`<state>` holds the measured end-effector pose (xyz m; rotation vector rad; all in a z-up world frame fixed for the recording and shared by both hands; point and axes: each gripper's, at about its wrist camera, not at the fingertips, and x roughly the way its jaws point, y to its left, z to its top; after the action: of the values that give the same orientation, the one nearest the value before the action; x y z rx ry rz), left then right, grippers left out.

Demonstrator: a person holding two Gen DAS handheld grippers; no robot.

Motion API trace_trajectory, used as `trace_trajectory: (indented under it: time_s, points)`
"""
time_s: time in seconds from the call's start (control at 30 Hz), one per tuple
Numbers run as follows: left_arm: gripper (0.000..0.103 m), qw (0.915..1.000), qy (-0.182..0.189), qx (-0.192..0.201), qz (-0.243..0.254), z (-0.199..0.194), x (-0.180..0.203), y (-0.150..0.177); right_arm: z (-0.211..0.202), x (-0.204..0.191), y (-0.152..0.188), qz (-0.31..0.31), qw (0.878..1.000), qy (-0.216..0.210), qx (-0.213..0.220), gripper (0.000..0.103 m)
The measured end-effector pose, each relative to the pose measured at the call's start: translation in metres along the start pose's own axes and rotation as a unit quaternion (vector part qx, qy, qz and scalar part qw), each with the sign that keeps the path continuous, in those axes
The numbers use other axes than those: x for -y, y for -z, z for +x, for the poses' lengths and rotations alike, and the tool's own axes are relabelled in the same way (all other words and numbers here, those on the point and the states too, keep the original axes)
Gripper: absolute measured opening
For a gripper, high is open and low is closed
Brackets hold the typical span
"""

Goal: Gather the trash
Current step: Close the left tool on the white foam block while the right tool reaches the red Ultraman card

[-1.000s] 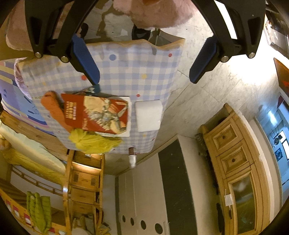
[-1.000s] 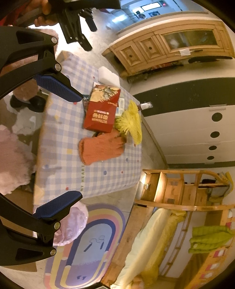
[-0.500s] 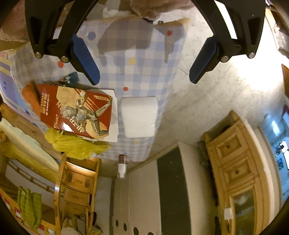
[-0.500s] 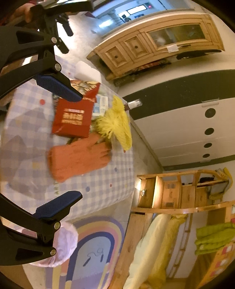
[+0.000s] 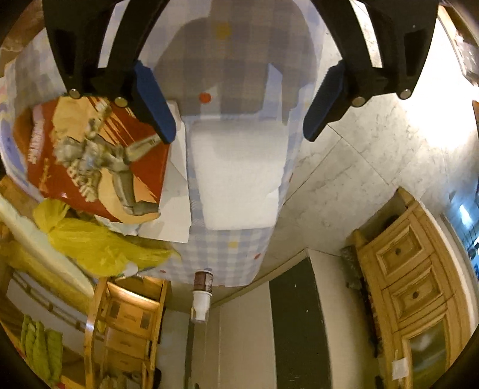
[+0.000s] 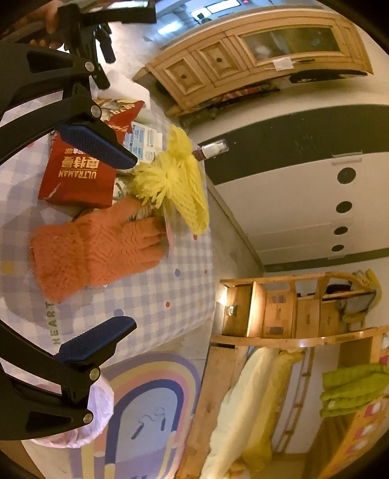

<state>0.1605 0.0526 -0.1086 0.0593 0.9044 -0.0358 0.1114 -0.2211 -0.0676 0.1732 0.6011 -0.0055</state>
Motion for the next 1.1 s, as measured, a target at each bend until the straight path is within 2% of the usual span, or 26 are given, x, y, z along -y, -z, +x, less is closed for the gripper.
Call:
trace_trajectory:
  time_s: [0.1, 0.17, 0.23, 0.37, 0.5, 0.7, 0.73, 0.77, 0.8, 0.87, 1.1]
  points:
    - [0.083, 0.9998, -0.012, -0.006, 0.014, 0.008, 0.002, -0.006, 0.001, 0.0, 0.001, 0.002, 1.0, -0.004, -0.002, 0.097]
    - [0.07, 0.9997, -0.012, -0.021, 0.007, 0.017, -0.002, -0.01, 0.0, -0.001, 0.002, -0.002, 1.0, -0.004, 0.0, 0.097]
    - [0.065, 0.9997, -0.01, -0.023, 0.004, 0.017, -0.005, -0.01, -0.001, -0.002, 0.004, -0.007, 1.0, -0.006, 0.005, 0.097]
    - [0.063, 0.9997, -0.018, 0.015, -0.004, -0.006, -0.007, 0.0, -0.01, -0.004, 0.007, -0.015, 1.0, -0.018, 0.018, 0.097]
    - [0.063, 0.9981, 0.022, 0.052, -0.027, -0.041, -0.007, 0.021, -0.02, -0.006, 0.016, -0.018, 0.998, -0.052, 0.017, 0.097]
    - [0.064, 0.996, 0.044, 0.078, 0.003, -0.068, 0.015, 0.049, -0.025, -0.023, 0.034, -0.052, 0.996, -0.07, -0.002, 0.091]
    - [0.064, 0.996, 0.044, 0.077, 0.006, -0.069, 0.018, 0.051, -0.025, -0.025, 0.038, -0.06, 0.995, -0.075, -0.007, 0.085]
    - [0.064, 0.9962, 0.045, 0.074, 0.008, -0.069, 0.02, 0.053, -0.021, -0.03, 0.042, -0.072, 0.994, -0.078, -0.021, 0.064]
    - [0.064, 0.9964, 0.046, 0.071, 0.01, -0.069, 0.022, 0.055, -0.019, -0.032, 0.043, -0.075, 0.994, -0.08, -0.028, 0.059]
    - [0.064, 0.9965, 0.047, 0.067, 0.014, -0.069, 0.024, 0.058, -0.012, -0.037, 0.046, -0.083, 0.991, -0.098, -0.05, 0.055]
    - [0.064, 0.9965, 0.039, 0.073, 0.008, -0.075, 0.024, 0.064, -0.002, -0.058, 0.035, -0.115, 0.986, -0.116, -0.043, 0.045]
